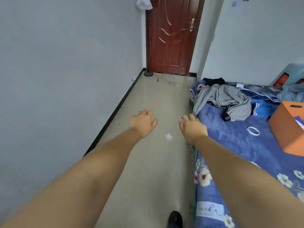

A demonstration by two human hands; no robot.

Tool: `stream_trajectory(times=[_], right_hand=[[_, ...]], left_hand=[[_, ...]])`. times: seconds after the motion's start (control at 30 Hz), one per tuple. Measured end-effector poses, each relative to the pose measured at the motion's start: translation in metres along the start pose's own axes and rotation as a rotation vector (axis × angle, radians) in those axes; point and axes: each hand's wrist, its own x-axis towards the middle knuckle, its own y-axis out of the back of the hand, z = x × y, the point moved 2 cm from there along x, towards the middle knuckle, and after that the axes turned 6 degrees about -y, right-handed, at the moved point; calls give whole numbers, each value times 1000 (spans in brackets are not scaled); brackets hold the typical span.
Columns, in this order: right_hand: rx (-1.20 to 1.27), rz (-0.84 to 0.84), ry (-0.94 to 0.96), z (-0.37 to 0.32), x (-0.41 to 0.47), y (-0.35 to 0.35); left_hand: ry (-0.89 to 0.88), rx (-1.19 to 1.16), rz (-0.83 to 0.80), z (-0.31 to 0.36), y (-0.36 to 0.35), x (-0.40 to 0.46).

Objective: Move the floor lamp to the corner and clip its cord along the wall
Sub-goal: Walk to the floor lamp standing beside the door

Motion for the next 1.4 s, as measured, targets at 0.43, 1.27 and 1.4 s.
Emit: stream_trajectory(times=[0.43,1.27,1.4], right_hand=[[-77,21,53,92,280,44],[-123,47,49,126,914,61],[-42,93,122,125,1033,63]], left_hand=[[44,44,31,28,-5,288],[-13,-17,148,-70,-2,926],[67,-9,189,-94,3,1040]])
